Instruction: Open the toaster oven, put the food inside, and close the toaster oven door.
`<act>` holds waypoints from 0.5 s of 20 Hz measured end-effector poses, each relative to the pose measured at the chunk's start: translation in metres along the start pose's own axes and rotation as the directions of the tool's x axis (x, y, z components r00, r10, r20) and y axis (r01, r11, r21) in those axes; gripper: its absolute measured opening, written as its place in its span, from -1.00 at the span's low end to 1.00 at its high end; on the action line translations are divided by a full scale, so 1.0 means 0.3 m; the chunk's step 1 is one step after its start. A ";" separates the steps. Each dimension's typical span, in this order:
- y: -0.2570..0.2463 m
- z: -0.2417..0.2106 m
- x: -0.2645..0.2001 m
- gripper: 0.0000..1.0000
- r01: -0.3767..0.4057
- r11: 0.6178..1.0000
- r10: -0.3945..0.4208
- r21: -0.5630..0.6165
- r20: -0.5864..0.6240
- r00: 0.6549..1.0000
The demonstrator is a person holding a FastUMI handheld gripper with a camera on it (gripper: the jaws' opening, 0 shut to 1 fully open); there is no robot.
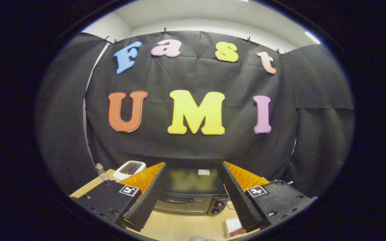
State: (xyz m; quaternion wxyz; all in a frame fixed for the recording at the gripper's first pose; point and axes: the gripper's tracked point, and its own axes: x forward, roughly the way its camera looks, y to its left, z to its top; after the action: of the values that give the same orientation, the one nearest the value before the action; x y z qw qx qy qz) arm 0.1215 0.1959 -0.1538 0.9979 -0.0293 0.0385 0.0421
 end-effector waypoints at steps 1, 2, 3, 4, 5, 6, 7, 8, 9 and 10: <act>0.026 -0.054 0.036 1.00 0.003 1.000 -0.003 0.000 -0.017 1.000; 0.046 -0.105 0.073 1.00 0.006 1.000 -0.006 0.002 -0.031 1.000; 0.066 -0.156 0.110 1.00 0.006 1.000 -0.006 0.005 -0.043 0.999; 0.086 -0.207 0.145 1.00 0.006 1.000 -0.006 0.006 -0.062 0.998; 0.102 -0.252 0.179 1.00 0.006 1.000 -0.005 0.008 -0.079 0.997; 0.114 -0.291 0.209 1.00 0.006 1.000 -0.005 0.011 -0.090 0.996; 0.118 -0.323 0.235 1.00 0.012 1.000 -0.011 0.012 -0.104 0.995; 0.123 -0.348 0.259 1.00 0.016 1.000 -0.015 0.011 -0.108 0.994; 0.125 -0.367 0.281 1.00 0.024 1.000 -0.022 0.011 -0.110 0.994; 0.126 -0.388 0.301 1.00 0.032 0.999 -0.031 0.007 -0.115 0.993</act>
State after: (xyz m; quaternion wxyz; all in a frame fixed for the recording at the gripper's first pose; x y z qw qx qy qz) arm 0.1994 0.2338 -0.2791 0.9948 -0.0279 0.0953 0.0242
